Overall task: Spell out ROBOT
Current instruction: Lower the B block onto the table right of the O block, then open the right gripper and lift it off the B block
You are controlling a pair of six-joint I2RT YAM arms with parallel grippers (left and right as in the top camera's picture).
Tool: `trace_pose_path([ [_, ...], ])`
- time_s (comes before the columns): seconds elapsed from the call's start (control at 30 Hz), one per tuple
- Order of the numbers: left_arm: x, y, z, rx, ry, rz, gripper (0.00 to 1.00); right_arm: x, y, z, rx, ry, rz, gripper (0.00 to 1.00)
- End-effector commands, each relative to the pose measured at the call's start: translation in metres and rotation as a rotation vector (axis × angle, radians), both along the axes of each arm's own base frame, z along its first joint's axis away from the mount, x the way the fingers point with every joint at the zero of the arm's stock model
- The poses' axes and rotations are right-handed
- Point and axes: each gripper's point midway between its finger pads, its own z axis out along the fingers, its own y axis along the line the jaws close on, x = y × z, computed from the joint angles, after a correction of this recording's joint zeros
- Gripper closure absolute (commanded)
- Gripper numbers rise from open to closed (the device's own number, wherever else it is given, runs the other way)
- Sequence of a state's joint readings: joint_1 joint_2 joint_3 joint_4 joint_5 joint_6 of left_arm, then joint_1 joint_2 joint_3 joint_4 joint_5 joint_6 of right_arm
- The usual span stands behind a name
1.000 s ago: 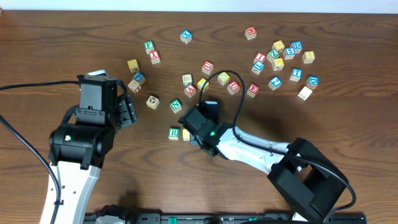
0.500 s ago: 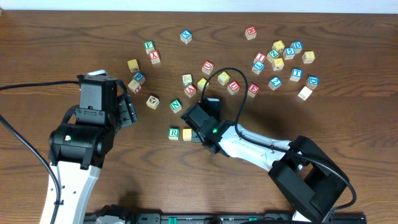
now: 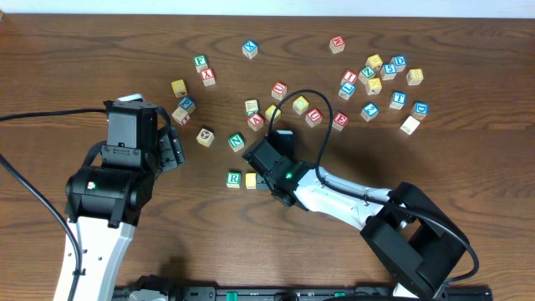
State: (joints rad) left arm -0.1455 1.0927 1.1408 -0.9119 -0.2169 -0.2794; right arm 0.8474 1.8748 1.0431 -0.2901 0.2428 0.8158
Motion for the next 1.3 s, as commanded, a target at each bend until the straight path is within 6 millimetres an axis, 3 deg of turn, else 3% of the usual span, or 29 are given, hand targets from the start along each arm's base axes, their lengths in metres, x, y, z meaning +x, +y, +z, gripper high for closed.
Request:
trace_pose_path([
  [0.0, 0.002, 0.004, 0.01, 0.023, -0.022, 0.003, 0.18, 0.003, -0.006, -0.007, -0.033, -0.007, 0.003, 0.51],
  [0.43, 0.002, 0.004, 0.01, 0.023, -0.022, 0.003, 0.18, 0.026, -0.016, 0.0, -0.026, -0.066, -0.028, 0.5],
  [0.6, 0.002, 0.004, 0.01, 0.023, -0.022, 0.003, 0.18, 0.038, -0.029, 0.002, -0.04, -0.086, -0.064, 0.51],
  [0.87, 0.002, 0.004, 0.01, 0.023, -0.022, 0.003, 0.18, 0.041, -0.048, -0.002, -0.069, -0.054, -0.095, 0.77],
  [1.07, 0.002, 0.004, 0.01, 0.023, -0.022, 0.003, 0.18, 0.026, -0.05, -0.01, -0.079, 0.024, -0.079, 0.98],
  [1.27, 0.002, 0.004, 0.01, 0.023, -0.022, 0.003, 0.18, 0.013, -0.051, -0.016, -0.082, 0.088, -0.072, 0.99],
])
